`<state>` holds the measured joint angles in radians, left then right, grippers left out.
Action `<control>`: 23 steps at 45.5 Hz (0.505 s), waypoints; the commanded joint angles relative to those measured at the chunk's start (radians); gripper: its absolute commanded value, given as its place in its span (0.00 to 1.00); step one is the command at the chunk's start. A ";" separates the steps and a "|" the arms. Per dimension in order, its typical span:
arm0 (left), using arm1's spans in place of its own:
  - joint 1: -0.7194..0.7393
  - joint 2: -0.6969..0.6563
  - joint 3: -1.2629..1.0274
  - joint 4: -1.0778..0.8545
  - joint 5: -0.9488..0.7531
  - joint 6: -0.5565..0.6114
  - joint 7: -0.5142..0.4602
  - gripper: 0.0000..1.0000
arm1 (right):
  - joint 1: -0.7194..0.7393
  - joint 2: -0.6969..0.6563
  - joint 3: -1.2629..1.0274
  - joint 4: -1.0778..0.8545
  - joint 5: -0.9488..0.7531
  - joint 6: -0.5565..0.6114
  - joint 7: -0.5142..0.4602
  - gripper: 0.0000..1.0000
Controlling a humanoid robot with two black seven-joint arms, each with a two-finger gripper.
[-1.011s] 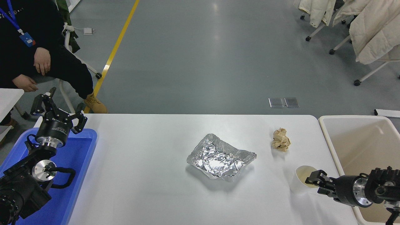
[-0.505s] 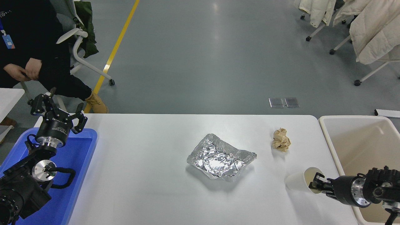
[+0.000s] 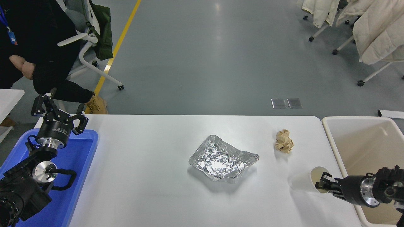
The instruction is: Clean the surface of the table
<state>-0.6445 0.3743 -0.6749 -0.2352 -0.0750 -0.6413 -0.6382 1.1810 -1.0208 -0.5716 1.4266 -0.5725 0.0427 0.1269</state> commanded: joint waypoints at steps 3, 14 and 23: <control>0.000 0.000 0.000 -0.001 0.000 0.000 0.000 1.00 | 0.242 -0.320 0.010 0.054 -0.177 0.340 -0.001 0.00; 0.000 0.000 0.000 0.000 0.000 0.000 0.000 1.00 | 0.520 -0.565 0.087 0.048 -0.385 0.733 -0.001 0.00; 0.000 0.000 0.000 0.000 0.000 0.000 0.000 1.00 | 0.525 -0.610 0.167 0.041 -0.444 0.810 -0.001 0.00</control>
<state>-0.6445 0.3743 -0.6749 -0.2349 -0.0750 -0.6413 -0.6381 1.6119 -1.5142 -0.4796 1.4698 -0.9092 0.6731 0.1259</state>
